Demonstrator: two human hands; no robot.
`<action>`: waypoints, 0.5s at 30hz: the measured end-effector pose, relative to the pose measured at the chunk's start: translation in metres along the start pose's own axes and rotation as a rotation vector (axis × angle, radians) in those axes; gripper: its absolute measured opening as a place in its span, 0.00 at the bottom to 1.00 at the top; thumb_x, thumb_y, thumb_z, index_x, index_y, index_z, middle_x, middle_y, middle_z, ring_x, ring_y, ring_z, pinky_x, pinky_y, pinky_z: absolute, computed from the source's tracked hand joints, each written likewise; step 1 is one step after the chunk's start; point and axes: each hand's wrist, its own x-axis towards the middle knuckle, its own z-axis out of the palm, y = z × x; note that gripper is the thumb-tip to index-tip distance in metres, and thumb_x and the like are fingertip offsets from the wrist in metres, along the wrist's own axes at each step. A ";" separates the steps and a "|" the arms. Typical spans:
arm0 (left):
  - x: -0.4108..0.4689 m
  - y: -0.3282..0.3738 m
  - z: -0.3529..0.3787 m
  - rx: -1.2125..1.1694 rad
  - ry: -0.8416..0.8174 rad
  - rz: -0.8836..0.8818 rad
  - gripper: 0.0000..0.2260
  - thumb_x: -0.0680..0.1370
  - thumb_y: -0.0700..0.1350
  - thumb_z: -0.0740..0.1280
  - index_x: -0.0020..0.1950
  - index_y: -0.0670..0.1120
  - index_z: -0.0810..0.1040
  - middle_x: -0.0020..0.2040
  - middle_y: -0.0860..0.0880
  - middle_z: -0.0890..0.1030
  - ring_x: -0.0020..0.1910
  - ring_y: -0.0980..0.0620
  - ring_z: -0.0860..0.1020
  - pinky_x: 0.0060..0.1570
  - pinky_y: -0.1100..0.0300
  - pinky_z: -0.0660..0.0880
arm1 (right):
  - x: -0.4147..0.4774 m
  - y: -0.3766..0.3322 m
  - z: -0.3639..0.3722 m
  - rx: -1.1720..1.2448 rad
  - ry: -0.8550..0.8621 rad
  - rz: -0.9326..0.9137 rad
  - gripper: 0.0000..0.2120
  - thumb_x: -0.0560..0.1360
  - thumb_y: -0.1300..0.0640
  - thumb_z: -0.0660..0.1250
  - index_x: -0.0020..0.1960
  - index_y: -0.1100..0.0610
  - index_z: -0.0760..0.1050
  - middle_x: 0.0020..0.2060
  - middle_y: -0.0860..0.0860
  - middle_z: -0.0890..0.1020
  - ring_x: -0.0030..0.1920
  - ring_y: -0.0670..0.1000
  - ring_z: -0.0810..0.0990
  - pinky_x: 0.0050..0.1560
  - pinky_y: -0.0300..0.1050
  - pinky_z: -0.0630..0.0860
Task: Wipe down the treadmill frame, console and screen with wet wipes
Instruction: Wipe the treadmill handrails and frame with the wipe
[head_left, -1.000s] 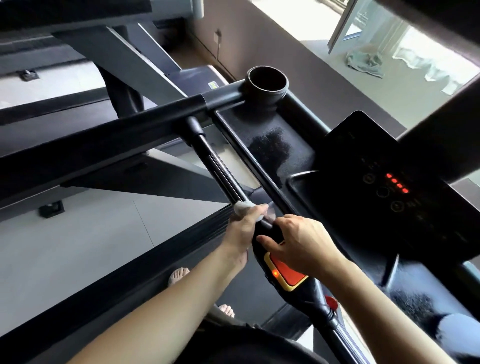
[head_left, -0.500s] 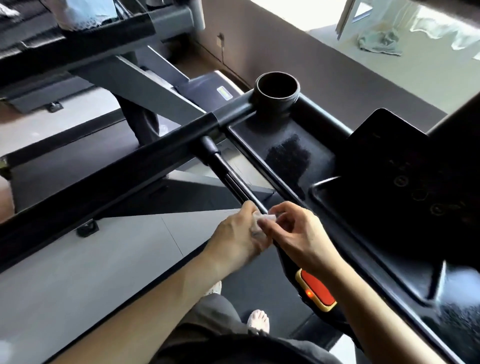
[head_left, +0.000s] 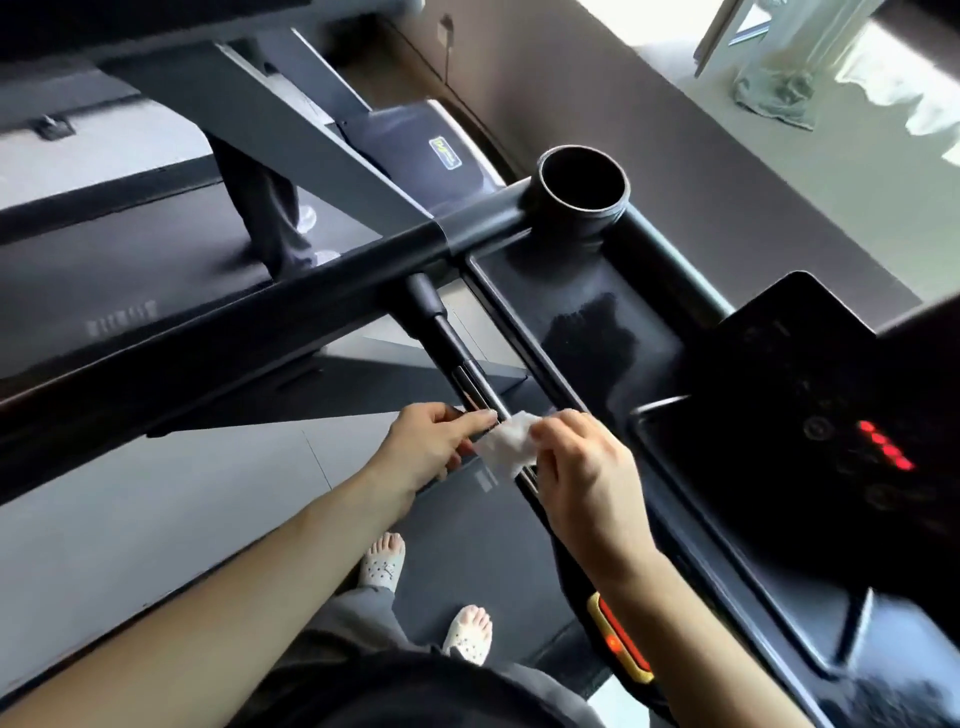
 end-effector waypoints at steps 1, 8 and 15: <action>-0.001 0.000 0.001 -0.003 -0.011 -0.002 0.12 0.75 0.51 0.77 0.40 0.45 0.81 0.30 0.53 0.78 0.28 0.54 0.71 0.25 0.63 0.65 | -0.005 -0.003 0.004 0.002 -0.038 -0.015 0.06 0.75 0.61 0.62 0.43 0.58 0.78 0.42 0.51 0.80 0.42 0.56 0.78 0.38 0.55 0.77; -0.017 -0.002 0.005 0.008 -0.161 -0.054 0.12 0.79 0.51 0.72 0.45 0.43 0.82 0.37 0.46 0.85 0.32 0.51 0.78 0.30 0.63 0.68 | -0.001 0.002 -0.001 0.141 -0.026 0.152 0.07 0.71 0.63 0.75 0.44 0.53 0.80 0.37 0.45 0.81 0.38 0.49 0.80 0.38 0.46 0.76; -0.022 0.019 0.015 -0.015 -0.287 0.091 0.07 0.79 0.36 0.69 0.52 0.39 0.86 0.42 0.42 0.86 0.35 0.51 0.82 0.31 0.64 0.73 | 0.008 -0.007 -0.016 0.469 -0.036 0.373 0.06 0.76 0.59 0.72 0.47 0.47 0.83 0.34 0.43 0.85 0.33 0.44 0.82 0.35 0.43 0.79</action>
